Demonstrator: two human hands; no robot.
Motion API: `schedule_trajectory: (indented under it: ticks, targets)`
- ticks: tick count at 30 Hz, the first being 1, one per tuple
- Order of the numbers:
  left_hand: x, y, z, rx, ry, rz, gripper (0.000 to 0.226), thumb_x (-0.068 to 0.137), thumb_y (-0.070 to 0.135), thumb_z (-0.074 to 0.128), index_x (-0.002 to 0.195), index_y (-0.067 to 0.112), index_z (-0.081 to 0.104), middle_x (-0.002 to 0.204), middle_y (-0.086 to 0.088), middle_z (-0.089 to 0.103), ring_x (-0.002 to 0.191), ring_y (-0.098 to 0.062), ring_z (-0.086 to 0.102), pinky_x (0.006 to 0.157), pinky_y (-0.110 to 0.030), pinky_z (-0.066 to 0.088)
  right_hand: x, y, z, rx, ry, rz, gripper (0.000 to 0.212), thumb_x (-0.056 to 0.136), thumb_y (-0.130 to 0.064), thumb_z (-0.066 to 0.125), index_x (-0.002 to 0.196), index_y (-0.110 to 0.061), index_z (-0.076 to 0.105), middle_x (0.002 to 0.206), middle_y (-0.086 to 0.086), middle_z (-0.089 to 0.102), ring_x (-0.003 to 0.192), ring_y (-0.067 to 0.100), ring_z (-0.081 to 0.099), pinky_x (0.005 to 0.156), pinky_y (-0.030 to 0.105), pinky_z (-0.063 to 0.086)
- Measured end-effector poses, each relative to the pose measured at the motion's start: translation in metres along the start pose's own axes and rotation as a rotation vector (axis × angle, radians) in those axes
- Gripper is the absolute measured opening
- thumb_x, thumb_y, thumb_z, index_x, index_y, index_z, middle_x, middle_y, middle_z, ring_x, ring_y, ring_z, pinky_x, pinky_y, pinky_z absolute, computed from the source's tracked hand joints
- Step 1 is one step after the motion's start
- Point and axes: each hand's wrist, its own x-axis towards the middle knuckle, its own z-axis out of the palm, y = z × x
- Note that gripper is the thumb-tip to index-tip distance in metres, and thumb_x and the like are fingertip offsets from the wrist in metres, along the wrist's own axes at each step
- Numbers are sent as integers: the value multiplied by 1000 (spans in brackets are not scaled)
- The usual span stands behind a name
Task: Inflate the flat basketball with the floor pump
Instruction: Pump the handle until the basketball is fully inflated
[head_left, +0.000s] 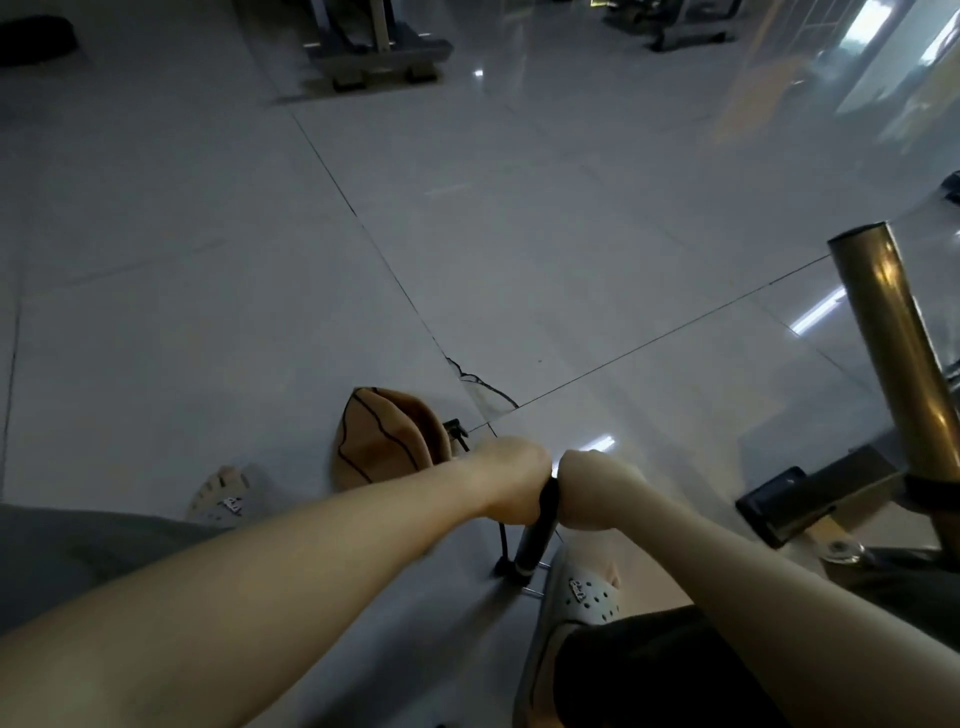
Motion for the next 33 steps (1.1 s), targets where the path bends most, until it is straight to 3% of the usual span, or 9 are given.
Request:
schedule_trajectory:
  ticks: [7,12,14,18,23,28,33]
  targets:
    - [-12,10,-8,21,-55,-16,6,87,12,56,90,12,61,72,-3,56,57,-19,51,51,-29,41,-11,-6,0,-22,-34,27,22,89,-17,54,70,-14,44,72,1,47,79,19,53,80,29,49]
    - [-40,10,-81,-28,7,-1,10,86,10,60,76,8,64,62,-2,53,52,-18,47,49,-26,38,-53,2,-66,93,92,-39,20,73,-5,66,60,-10,51,57,4,51,51,19,49,50,26,43]
    - [-54,10,-132,-59,72,25,8,84,9,63,77,6,67,59,-1,53,49,-16,47,44,-23,35,-73,10,-116,146,105,-53,17,71,-4,71,61,-4,57,54,9,54,44,22,50,51,32,50]
    - [-76,17,-180,-72,78,50,10,83,6,66,75,11,64,60,1,53,50,-12,47,39,-18,34,-100,17,-158,220,69,-75,8,74,-5,71,75,1,65,58,9,52,44,21,46,51,29,44]
    - [-57,16,-100,-60,37,44,7,86,10,60,81,10,65,66,-2,56,55,-18,51,51,-27,42,-72,3,-86,155,-38,-27,16,74,-4,68,64,-5,57,53,7,53,38,18,47,50,27,45]
    - [-27,12,-22,16,52,54,9,81,17,55,77,14,62,69,-2,58,61,-24,57,49,-26,39,-27,-1,-13,4,-60,12,22,79,-9,63,63,-12,48,62,3,50,54,16,47,52,22,37]
    - [-16,10,12,8,44,15,11,85,20,56,75,18,52,70,1,53,60,-21,50,47,-25,29,-2,-3,27,49,-56,58,21,88,-16,53,69,-17,43,71,-1,47,79,20,56,72,29,46]
